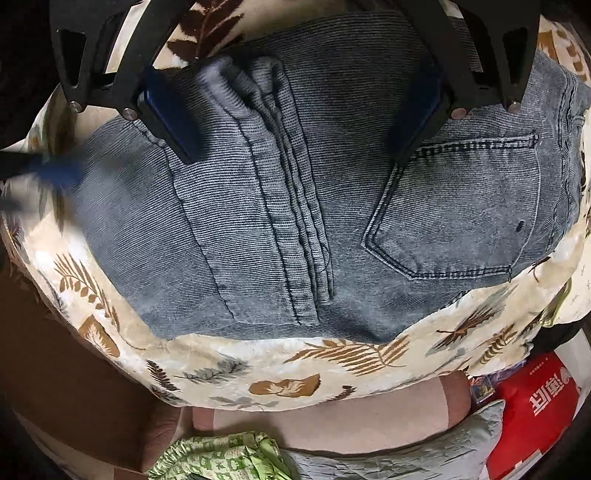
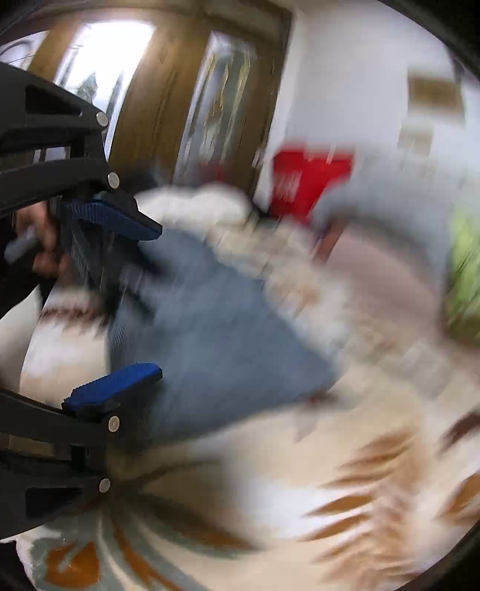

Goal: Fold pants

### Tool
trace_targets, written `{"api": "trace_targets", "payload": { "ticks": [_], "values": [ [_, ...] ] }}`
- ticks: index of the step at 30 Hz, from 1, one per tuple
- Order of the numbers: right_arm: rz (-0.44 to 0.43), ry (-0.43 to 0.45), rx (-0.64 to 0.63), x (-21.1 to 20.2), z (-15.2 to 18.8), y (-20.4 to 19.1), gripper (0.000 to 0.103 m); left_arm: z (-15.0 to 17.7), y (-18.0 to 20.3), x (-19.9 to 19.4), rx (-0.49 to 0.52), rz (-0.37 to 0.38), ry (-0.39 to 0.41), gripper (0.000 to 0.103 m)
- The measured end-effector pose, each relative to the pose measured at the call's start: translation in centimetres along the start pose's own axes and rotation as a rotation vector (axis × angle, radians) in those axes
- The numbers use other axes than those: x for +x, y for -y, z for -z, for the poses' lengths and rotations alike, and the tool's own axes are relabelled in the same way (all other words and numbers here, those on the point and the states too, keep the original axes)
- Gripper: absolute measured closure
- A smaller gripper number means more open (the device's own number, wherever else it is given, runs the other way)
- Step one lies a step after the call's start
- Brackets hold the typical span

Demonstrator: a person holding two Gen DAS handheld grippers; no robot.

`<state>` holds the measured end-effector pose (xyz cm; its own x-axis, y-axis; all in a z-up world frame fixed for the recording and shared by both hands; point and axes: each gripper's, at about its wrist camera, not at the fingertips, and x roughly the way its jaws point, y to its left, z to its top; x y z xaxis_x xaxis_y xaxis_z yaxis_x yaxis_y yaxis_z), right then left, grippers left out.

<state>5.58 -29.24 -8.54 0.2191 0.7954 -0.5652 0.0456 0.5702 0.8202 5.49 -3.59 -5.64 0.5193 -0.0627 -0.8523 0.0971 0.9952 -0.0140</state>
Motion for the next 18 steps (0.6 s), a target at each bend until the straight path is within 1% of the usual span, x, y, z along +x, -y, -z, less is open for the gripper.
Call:
{"api": "trace_targets", "payload": {
  "ticks": [1,2,3,4,5,6,7,8,9,10,11,13,14,16,18],
  "values": [
    [0.001,-0.005,0.033,0.4,0.3,0.9,0.037,0.1,0.0,-0.1,0.002,0.002,0.002,0.002],
    [-0.015,0.016,0.04,0.0,0.3,0.9,0.037,0.1,-0.2,-0.4,-0.006,0.01,0.003,0.002],
    [-0.009,0.011,0.037,-0.3,0.3,0.5,0.037,0.1,-0.3,-0.9,-0.021,0.021,0.007,0.002],
    [0.014,0.019,0.007,-0.8,0.2,-0.3,0.037,0.1,-0.4,-1.4,-0.034,0.039,0.021,0.002],
    [0.05,0.046,-0.032,-1.4,0.0,-1.5,0.036,-0.2,-0.5,-2.0,-0.04,0.063,0.047,0.002],
    [0.061,0.056,-0.055,-1.6,-0.3,-2.2,0.035,-0.5,-0.3,-2.3,-0.026,0.075,0.072,0.002],
    [0.046,0.061,-0.082,-1.9,-1.0,-3.3,0.035,-0.5,0.1,-2.2,0.005,0.061,0.08,0.002],
    [0.04,0.07,-0.095,-2.0,-1.6,-4.0,0.035,-0.4,0.4,-1.6,0.027,0.041,0.06,0.002],
    [0.049,0.087,-0.112,-2.0,-2.7,-4.8,0.035,-0.1,0.5,-0.5,0.034,0.03,0.01,0.002],
    [0.049,0.095,-0.125,-1.8,-3.9,-5.5,0.035,0.3,0.1,0.2,0.009,0.042,0.007,0.001],
    [0.04,0.099,-0.139,-1.5,-5.1,-6.0,0.035,0.6,0.1,-0.1,0.007,0.044,0.041,0.001],
    [0.037,0.104,-0.15,-0.7,-7.5,-6.6,0.035,0.7,0.3,-0.2,0.023,0.031,0.049,0.001],
    [0.038,0.102,-0.151,0.1,-8.9,-6.7,0.035,0.8,0.2,-0.2,0.016,0.039,0.048,0.001],
    [0.025,0.072,-0.144,2.5,-11.7,-6.1,0.035,0.8,0.2,-0.2,0.02,0.048,0.053,0.001],
    [0.075,0.063,-0.137,4.5,-13.4,-4.9,0.035,0.9,0.1,-0.2,0.021,0.049,0.061,0.001]
  ]
}}
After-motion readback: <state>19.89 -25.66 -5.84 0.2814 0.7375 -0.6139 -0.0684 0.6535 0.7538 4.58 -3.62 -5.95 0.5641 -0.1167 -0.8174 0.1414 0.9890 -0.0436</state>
